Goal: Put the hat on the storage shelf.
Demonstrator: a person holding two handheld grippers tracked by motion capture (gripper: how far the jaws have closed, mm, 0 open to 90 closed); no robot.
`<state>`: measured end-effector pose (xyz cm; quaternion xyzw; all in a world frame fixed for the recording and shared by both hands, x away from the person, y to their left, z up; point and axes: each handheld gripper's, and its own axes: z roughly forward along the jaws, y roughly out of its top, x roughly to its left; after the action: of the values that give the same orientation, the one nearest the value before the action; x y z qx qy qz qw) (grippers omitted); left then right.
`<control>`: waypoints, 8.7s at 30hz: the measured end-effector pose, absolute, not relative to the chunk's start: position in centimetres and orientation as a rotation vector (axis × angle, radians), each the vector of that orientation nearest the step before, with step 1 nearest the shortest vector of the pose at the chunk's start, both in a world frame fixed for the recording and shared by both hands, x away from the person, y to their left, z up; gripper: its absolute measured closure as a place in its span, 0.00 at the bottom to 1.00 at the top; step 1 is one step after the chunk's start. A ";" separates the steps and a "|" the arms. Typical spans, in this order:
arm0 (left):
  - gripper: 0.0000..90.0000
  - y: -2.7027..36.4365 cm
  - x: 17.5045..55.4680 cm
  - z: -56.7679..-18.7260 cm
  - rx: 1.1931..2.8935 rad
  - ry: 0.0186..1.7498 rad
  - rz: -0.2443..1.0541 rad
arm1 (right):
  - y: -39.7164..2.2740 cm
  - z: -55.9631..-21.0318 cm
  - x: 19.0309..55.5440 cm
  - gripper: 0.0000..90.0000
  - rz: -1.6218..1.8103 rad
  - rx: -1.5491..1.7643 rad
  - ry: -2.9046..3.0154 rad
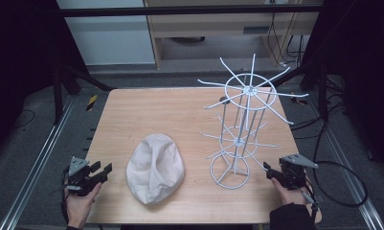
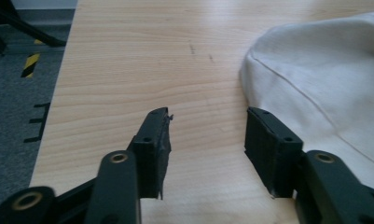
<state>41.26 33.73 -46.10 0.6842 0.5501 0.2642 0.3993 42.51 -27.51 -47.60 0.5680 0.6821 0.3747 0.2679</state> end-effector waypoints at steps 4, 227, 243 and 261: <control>0.67 33.0 40.2 -45.8 1.754 1.372 0.632 | -26.8 -47.2 40.9 0.52 1.058 1.483 1.875; 0.30 25.4 44.4 -42.0 2.116 0.771 0.474 | -10.3 -46.9 38.4 0.44 1.276 1.097 2.121; 0.39 22.1 46.3 -42.1 2.276 0.638 0.427 | -20.0 -46.6 38.5 0.37 1.161 1.285 1.963; 0.82 21.0 47.0 -43.5 2.435 0.626 0.361 | -24.7 -47.5 39.8 0.34 1.039 1.371 1.901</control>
<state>47.05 21.00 -43.54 0.9157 0.2354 0.1356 0.2963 39.77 -24.72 -47.46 0.5126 0.7107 0.3884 0.2851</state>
